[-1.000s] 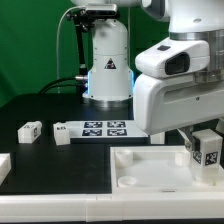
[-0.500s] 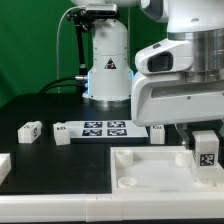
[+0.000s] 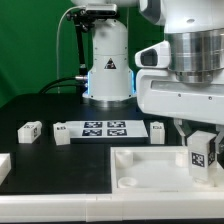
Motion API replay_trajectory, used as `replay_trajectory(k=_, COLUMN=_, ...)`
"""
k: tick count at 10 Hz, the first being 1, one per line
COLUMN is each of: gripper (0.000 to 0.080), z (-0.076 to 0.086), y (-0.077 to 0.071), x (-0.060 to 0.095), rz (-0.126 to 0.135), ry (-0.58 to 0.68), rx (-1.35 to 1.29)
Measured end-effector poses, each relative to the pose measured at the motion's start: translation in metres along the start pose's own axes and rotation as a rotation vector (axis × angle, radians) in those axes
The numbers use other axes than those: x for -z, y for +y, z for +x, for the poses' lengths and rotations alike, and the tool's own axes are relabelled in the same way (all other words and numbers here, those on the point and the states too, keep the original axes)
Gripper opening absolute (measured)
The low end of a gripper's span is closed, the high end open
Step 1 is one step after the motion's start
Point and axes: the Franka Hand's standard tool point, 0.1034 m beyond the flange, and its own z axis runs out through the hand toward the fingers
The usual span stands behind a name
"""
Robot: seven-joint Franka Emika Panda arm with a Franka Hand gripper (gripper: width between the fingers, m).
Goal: Assemble one leg
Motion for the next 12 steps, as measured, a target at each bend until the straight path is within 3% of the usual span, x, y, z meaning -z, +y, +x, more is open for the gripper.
replay_trajectory(k=2, gripper=0.0293, z=-0.0096, y=-0.0056, x=-0.0033, rz=-0.004, ry=-0.005, rx=-0.277)
replay_trajectory(k=4, gripper=0.0293, z=-0.0095, y=-0.0065, x=-0.0033, rz=0.004, ry=-0.026, rx=-0.395)
replay_trajectory(k=7, gripper=0.0294, z=-0.0102, y=-0.0073, x=-0.0032, rz=0.010, ry=-0.034, rx=-0.355)
replay_trajectory(k=9, gripper=0.0610, z=-0.0110, y=-0.0071, x=-0.0044, rz=0.011, ry=-0.036, rx=-0.256)
replay_trajectory(k=12, gripper=0.0641, z=-0.0143, y=-0.0092, x=-0.0045, rz=0.006, ry=-0.027, rx=0.194)
